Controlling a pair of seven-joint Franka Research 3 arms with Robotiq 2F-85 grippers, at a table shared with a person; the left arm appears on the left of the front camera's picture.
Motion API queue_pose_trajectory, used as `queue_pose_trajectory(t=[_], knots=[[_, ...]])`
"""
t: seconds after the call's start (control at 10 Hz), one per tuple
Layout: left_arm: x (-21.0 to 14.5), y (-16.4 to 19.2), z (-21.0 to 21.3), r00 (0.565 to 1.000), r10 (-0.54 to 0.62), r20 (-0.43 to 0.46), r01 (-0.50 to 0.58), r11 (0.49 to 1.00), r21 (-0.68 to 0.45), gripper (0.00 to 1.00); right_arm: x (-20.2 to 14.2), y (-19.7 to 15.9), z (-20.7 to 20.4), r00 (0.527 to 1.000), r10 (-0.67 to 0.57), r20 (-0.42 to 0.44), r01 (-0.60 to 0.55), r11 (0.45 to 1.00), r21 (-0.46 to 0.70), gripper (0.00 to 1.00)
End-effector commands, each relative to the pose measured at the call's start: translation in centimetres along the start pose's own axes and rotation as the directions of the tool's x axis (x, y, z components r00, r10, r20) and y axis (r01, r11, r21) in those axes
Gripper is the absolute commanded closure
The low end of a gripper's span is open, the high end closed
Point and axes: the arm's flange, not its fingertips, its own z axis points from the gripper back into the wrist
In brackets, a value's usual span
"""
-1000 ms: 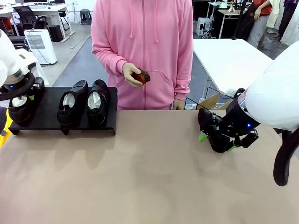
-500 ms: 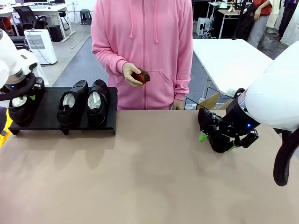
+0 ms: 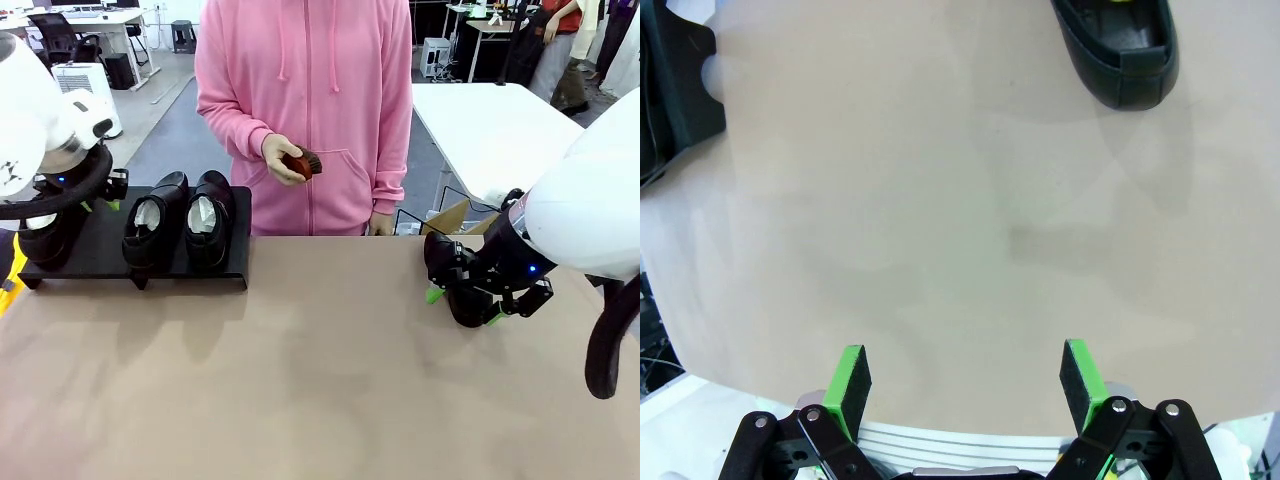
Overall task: Organize the shoes by placing them on the stand.
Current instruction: Pick up one Shoe and place it in the middle of the table.
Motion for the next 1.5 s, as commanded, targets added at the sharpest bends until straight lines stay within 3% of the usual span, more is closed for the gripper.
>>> queue_pose_trajectory(t=[0.0, 0.2, 0.5, 0.6, 0.8, 1.1, 1.4], knots=[[-1.7, 0.8, 2.8, 0.996, -0.003, -0.089, -0.003, 0.998, -0.07, 0.59, 0.2, 0.1, 0.0, 1.0, 0.002, -0.006, -0.002, 1.0, 0.014, 0.0], [-2.8, 0.6, 4.7, 0.978, -0.06, -0.202, 0.019, 0.98, -0.199, 0.59, 0.2, 0.1, 0.0, 1.0, 0.002, -0.006, -0.002, 1.0, 0.014, 0.0], [-3.4, 1.3, 5.3, 0.971, -0.059, -0.23, -0.001, 0.968, -0.25, 0.59, 0.0, 0.0, 0.0, 1.0, 0.0, 0.0, 0.0, 1.0, 0.0, 0.0], [-3.1, 2.2, 4.9, 0.973, -0.014, -0.229, -0.04, 0.972, -0.23, 0.59, 0.9, 0.3, 0.6, 0.997, 0.005, 0.082, 0.0, 0.998, -0.061, 0.0], [-3.8, 0.1, 5.6, 0.972, -0.068, -0.227, 0.013, 0.971, -0.237, 0.59, 5.0, 0.7, 2.7, 0.977, 0.01, 0.212, 0.023, 0.988, -0.151, 0.0], [-3.8, 0.1, 5.6, 0.972, -0.068, -0.227, 0.013, 0.971, -0.237, 0.59, 11.6, 3.7, -0.4, 0.977, 0.123, 0.172, -0.073, 0.96, -0.27, 0.0], [-3.8, 0.1, 5.6, 0.972, -0.068, -0.227, 0.013, 0.971, -0.237, 0.59, 14.7, 5.4, -4.1, 0.967, 0.224, 0.119, -0.176, 0.93, -0.322, 0.0]])
